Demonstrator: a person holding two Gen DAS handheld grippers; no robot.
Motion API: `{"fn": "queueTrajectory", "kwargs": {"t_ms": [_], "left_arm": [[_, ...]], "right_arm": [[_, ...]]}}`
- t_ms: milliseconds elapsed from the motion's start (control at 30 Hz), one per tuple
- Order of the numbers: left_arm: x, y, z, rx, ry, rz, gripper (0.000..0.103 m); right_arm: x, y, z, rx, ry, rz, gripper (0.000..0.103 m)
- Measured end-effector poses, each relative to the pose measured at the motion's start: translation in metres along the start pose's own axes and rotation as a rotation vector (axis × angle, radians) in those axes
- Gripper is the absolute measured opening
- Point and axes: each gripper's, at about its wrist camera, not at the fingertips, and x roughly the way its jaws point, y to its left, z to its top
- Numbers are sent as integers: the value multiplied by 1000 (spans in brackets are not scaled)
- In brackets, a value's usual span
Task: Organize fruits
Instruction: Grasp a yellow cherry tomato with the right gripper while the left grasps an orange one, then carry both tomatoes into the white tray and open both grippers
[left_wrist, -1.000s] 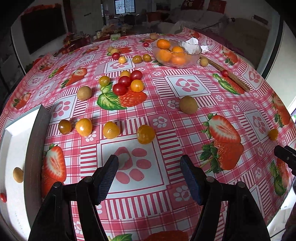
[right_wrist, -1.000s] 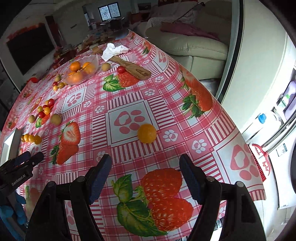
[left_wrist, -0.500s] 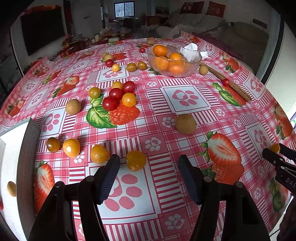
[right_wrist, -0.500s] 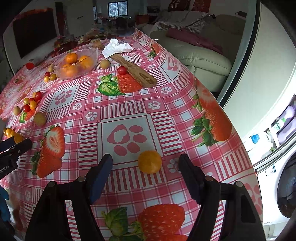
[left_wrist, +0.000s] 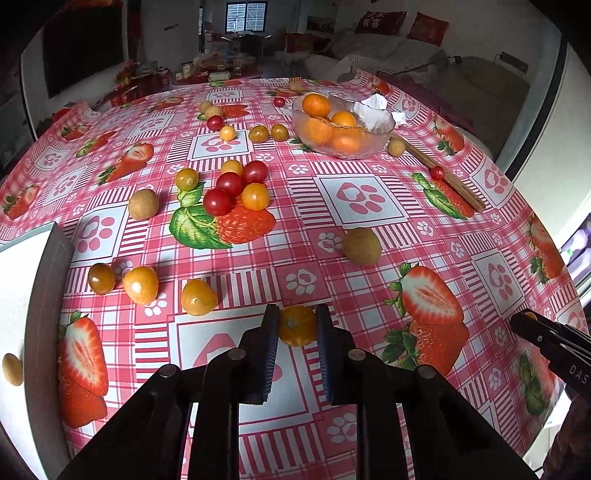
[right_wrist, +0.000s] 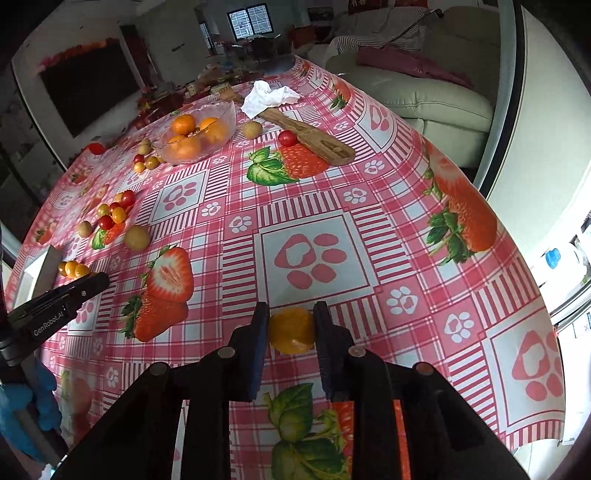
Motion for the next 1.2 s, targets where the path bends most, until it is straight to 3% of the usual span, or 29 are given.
{"fn": "queueTrajectory", "kwargs": {"t_ms": [600,1200], "left_arm": [[-37,16,-22,-10,-10,-17,21],[-80,49,-34,-40,-79,-12,21]], "right_arm": [[-13,14,-12,7,33,50,27],[-30,63,-10,-71,20,92,27]]}}
